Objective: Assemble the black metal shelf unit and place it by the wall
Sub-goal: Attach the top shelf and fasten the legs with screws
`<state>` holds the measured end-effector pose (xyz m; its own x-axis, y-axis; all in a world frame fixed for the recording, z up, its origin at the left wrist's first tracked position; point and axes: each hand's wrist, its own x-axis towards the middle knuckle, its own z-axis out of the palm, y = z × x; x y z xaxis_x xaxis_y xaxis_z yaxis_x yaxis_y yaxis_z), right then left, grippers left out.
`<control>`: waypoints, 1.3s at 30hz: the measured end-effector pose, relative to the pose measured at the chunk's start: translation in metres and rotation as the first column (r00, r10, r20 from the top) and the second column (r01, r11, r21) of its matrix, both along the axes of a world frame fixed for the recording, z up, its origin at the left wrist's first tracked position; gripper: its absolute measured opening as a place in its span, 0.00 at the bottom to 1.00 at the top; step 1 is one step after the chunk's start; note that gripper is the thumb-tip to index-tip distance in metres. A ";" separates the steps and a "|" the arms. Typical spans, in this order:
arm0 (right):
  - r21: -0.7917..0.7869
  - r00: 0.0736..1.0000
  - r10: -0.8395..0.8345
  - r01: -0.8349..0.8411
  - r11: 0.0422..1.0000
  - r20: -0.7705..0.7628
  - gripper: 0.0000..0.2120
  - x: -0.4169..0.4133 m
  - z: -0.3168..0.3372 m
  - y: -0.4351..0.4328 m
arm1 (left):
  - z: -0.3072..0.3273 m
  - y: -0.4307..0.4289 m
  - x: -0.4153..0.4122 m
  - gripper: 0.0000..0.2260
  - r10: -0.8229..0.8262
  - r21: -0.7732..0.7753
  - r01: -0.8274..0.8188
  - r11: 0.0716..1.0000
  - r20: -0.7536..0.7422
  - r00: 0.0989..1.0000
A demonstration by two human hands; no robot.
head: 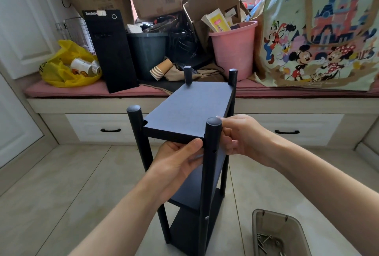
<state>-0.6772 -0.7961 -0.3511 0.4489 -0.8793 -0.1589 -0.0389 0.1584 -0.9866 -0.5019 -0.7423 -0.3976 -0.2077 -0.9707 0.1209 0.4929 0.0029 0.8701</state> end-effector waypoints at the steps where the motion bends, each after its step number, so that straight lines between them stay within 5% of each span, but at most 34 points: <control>1: -0.002 1.000 -0.001 0.001 1.000 0.004 0.18 -0.001 0.000 0.000 | 0.000 0.000 -0.001 0.21 -0.001 0.000 0.001 1.000 0.001 1.000; 20: -0.072 0.996 0.005 -0.011 0.997 -0.089 0.15 -0.015 -0.005 -0.001 | 0.003 0.004 -0.005 0.12 0.010 -0.035 -0.008 0.999 0.062 0.998; 25: 0.002 0.991 -0.027 0.027 1.000 -0.131 0.26 -0.026 -0.008 -0.003 | 0.005 0.005 -0.007 0.08 0.034 -0.037 -0.030 0.999 0.088 0.996; 31: 0.100 0.969 -0.056 0.082 0.992 -0.239 0.29 -0.053 -0.036 -0.009 | 0.000 0.003 -0.006 0.21 0.024 -0.062 -0.020 0.998 0.054 0.998; 35: 0.164 0.899 0.047 0.028 0.986 -0.436 0.23 -0.076 -0.072 -0.010 | -0.001 0.001 -0.009 0.20 0.014 -0.083 -0.012 0.996 0.012 1.000; 39: 0.259 0.720 0.188 -0.012 0.966 -0.668 0.17 -0.093 -0.125 -0.014 | -0.001 0.001 -0.009 0.19 0.008 -0.108 -0.007 0.994 0.014 1.000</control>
